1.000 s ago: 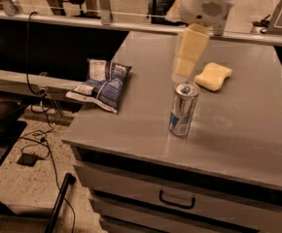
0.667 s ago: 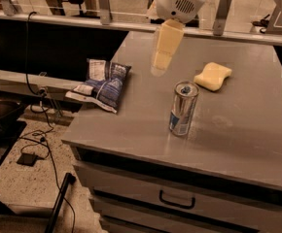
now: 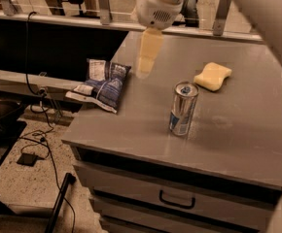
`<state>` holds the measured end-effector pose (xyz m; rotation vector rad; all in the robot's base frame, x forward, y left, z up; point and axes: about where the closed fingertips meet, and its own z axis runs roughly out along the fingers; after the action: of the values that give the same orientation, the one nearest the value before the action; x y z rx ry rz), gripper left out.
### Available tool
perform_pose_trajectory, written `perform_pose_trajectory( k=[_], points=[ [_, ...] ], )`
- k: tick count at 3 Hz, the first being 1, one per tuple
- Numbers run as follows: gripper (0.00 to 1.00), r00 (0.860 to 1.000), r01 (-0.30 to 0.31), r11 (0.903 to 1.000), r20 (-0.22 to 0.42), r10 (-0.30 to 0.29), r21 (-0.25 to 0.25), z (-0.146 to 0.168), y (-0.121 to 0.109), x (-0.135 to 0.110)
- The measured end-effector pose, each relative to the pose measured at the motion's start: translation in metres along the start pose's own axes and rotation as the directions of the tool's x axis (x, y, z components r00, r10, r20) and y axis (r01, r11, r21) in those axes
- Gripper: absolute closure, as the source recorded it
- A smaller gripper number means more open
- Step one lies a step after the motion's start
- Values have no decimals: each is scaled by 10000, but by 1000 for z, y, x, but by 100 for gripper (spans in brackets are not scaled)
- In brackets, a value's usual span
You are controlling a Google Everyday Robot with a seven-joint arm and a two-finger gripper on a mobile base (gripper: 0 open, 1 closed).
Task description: Pick blue chip bag
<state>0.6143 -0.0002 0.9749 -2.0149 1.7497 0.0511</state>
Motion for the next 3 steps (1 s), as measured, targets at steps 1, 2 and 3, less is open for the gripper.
perform_pose_trajectory(
  k=[1,2,3],
  points=[
    [0,9997,236,9992,-58,-235,310,50,-19,-14],
    [0,9999,-107,9999,66,108,-68,97,-20,-11],
    [0,9951,-681,9942,667,737,-828,133,-15,-4]
  ],
)
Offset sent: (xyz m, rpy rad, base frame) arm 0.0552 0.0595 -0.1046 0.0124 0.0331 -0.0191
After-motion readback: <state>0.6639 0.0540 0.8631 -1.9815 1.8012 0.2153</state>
